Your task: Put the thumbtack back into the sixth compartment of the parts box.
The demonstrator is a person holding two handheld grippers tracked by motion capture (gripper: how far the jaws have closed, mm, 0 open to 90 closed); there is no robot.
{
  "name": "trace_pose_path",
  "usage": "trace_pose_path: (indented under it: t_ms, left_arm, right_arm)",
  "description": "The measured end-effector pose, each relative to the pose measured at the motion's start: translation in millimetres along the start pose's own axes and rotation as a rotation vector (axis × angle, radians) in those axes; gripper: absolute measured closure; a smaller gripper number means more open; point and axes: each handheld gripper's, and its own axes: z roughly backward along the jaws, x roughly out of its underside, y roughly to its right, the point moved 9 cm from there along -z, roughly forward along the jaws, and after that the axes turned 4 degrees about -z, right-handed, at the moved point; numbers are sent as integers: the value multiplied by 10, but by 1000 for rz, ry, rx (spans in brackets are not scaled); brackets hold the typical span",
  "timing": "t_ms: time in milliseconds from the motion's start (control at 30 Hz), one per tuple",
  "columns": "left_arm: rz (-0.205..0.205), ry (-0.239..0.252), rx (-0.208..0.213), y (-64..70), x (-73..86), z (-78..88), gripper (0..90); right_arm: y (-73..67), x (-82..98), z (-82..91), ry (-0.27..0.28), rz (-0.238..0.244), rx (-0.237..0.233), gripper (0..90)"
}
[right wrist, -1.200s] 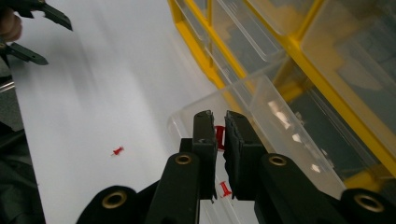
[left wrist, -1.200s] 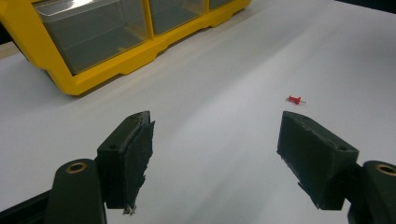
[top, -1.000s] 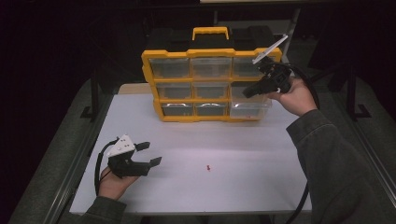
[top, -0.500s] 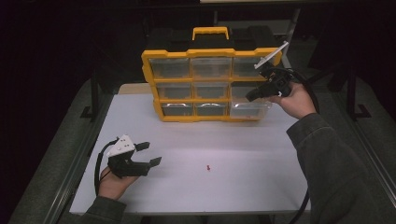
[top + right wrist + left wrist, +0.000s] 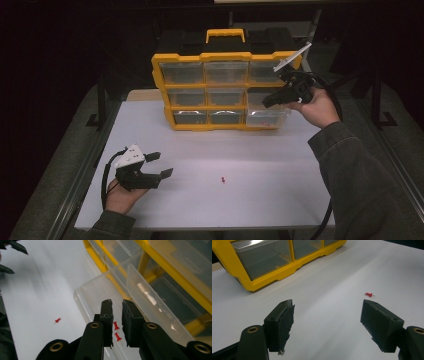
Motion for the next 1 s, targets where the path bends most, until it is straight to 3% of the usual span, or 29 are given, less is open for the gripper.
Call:
trace_pose_path:
  t_ms: [100,500,633,667,1000]
  left_arm:
    - [-3,-5,1,2,3,1,261]
    - [1,2,-1,5,-5,-2,261]
    - [-1,1,-2,1,-4,0,261]
    - [-3,0,-1,2,-3,-4,261]
    - [-1,2,0,4,-5,-7,261]
  right_arm:
    - [-39,-37,39,8,16,-1,766]
    - [-437,-145,114,36,92,-59,745]
    - [-526,-147,108,37,105,-76,736]
    - [-573,-139,93,41,129,-84,734]
    - [-793,-51,-37,34,159,-126,718]
